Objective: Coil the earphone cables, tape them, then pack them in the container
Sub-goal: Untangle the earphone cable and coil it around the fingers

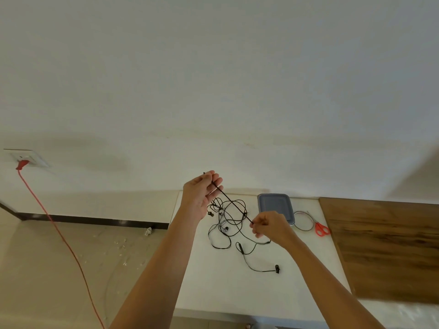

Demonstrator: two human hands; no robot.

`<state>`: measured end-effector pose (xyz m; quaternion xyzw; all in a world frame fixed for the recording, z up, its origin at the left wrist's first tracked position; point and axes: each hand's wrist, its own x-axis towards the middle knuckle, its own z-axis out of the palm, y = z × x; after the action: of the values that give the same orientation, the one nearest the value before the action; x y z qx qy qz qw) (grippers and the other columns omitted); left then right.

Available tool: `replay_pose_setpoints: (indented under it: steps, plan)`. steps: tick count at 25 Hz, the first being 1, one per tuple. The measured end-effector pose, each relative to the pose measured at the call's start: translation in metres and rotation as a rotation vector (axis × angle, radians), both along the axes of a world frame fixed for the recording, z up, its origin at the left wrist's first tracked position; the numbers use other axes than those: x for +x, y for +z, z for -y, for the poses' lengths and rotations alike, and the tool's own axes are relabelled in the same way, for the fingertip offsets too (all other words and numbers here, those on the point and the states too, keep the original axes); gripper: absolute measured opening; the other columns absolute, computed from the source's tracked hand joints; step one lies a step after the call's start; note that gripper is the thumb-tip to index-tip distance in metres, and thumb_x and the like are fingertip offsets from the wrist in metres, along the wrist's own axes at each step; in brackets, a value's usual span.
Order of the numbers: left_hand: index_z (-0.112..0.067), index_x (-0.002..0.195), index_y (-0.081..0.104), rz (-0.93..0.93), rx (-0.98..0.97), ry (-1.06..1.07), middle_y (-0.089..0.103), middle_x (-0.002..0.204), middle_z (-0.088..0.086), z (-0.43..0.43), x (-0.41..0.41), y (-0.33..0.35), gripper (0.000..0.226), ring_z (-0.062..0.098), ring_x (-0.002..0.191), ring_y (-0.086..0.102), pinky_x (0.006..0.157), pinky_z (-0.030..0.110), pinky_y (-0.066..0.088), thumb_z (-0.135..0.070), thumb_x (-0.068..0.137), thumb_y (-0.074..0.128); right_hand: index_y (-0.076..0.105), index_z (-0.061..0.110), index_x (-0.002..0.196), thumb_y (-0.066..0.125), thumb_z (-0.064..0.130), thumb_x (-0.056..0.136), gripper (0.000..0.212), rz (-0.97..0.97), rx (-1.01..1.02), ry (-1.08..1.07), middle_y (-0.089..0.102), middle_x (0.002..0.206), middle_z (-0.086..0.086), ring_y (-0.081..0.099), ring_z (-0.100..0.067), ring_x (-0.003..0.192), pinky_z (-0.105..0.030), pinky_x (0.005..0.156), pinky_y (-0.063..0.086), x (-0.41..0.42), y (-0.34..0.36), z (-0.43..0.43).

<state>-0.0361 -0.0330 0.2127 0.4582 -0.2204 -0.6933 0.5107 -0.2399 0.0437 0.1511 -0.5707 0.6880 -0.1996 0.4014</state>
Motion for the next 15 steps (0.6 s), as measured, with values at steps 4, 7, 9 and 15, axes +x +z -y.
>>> replay_pose_setpoints:
  steps: [4, 7, 9, 15]
  plan:
    - [0.000, 0.095, 0.067, 0.039, 0.016, -0.089, 0.075, 0.073, 0.006, -0.011, -0.012, -0.001, 0.009, 0.015, 0.070, 0.073, 0.068, 0.028, 0.061, -0.004, 0.093, 0.060, 0.056, 0.020, 0.117, 0.065, 0.021, 0.087, 0.031, 0.138, -0.009, 0.121, 0.063, 0.107, 0.013, 0.060, -0.004, 0.100, -0.018, 0.085, 0.044, 0.026, 0.023, 0.013]
    - [-0.001, 0.094, 0.068, -0.022, 0.022, -0.085, 0.075, 0.077, 0.008, -0.014, -0.014, 0.001, 0.011, 0.017, 0.073, 0.073, 0.069, 0.028, 0.061, -0.006, 0.094, 0.058, 0.067, 0.017, 0.099, 0.060, 0.013, 0.090, 0.012, 0.343, -0.199, 0.051, 0.076, 0.086, 0.000, 0.072, -0.012, 0.081, -0.017, 0.075, 0.052, 0.048, 0.045, 0.020]
    - [0.000, 0.091, 0.066, -0.105, 0.050, -0.024, 0.074, 0.074, 0.007, -0.009, -0.007, 0.006, 0.016, 0.016, 0.069, 0.073, 0.063, 0.027, 0.060, -0.009, 0.097, 0.054, 0.071, 0.013, 0.088, 0.054, 0.004, 0.093, 0.020, 0.339, -0.246, 0.025, 0.076, 0.079, -0.003, 0.073, -0.015, 0.071, -0.019, 0.072, 0.055, 0.041, 0.043, 0.018]
    - [-0.001, 0.089, 0.063, -0.070, 0.072, 0.104, 0.069, 0.069, 0.006, 0.012, 0.026, 0.018, 0.016, 0.014, 0.067, 0.069, 0.062, 0.030, 0.061, -0.009, 0.098, 0.052, 0.070, 0.013, 0.081, 0.051, 0.002, 0.094, 0.025, 0.122, -0.046, -0.095, 0.073, 0.077, -0.003, 0.062, -0.009, 0.055, -0.021, 0.056, 0.051, -0.027, -0.001, -0.014]
